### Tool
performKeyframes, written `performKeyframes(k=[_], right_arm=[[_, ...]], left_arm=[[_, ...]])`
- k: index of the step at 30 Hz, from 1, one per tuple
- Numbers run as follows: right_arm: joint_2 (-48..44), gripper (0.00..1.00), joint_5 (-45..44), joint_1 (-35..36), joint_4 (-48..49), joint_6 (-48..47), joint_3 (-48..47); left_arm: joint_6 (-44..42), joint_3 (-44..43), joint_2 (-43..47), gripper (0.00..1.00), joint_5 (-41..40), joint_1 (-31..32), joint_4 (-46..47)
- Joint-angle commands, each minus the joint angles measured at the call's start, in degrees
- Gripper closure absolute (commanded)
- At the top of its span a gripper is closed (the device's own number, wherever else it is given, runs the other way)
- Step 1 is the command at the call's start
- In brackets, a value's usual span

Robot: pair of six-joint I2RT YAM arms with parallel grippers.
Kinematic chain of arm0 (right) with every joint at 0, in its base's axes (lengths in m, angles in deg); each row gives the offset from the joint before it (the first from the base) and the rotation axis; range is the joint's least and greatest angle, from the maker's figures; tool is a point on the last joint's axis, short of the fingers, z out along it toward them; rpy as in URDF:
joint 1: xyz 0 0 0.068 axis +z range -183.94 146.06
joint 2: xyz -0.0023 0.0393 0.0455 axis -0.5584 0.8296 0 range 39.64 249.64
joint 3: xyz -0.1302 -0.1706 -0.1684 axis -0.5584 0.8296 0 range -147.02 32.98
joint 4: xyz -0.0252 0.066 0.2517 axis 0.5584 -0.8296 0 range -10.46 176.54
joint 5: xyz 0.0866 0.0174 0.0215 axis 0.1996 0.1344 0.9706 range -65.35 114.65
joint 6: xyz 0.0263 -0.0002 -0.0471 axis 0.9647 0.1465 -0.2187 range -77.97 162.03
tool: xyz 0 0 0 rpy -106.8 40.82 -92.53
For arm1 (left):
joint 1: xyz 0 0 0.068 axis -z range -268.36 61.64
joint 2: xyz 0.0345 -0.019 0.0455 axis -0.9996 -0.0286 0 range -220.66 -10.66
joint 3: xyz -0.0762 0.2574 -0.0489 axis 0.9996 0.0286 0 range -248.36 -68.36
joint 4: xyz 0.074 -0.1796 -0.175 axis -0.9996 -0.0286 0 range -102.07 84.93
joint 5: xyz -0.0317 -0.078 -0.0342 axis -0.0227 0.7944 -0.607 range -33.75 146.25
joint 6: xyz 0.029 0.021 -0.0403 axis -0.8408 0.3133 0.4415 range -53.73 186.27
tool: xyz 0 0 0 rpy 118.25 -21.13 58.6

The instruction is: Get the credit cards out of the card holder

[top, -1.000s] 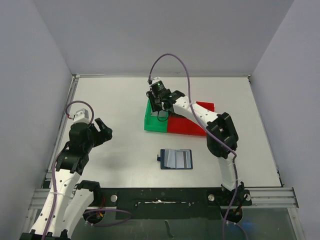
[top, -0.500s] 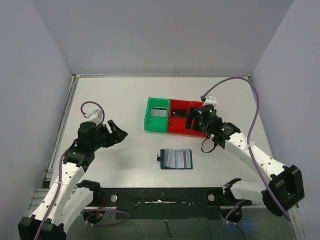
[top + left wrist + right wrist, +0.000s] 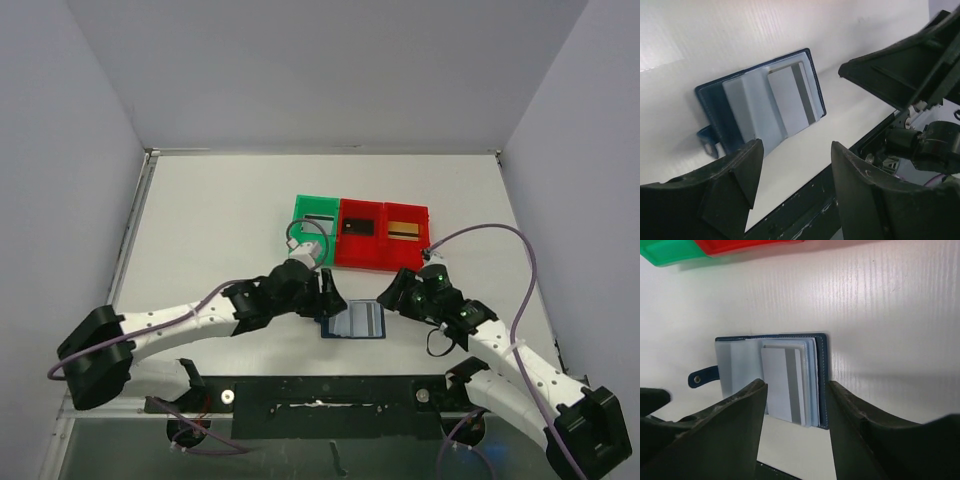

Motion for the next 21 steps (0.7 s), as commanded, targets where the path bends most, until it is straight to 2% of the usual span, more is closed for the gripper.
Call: performKeyframes(k=[1,7,15,21], right_arm=[[-5.01,0.53,3.68,-0.91,4.53,3.40,2.07],[-5.93,0.58,4.91,-1.59,2.45,2.68,2.07],[-1.56,0.72,13.44,-2.12,8.02,1.92,2.30],[2.87,0.79,17.44,-2.31,10.86,1.43,2.76]], left_arm=[[4.96,-5.78,-9.14,0.47,-2.55,2.52,10.32],[14.46,-1.07,-16.70,0.53,-0.32,3.06,26.28],[16.78,-1.67,-23.06,0.56,0.97,3.06,28.01],[19.78,-0.37,-25.93,0.62,1.82,3.08,30.07]])
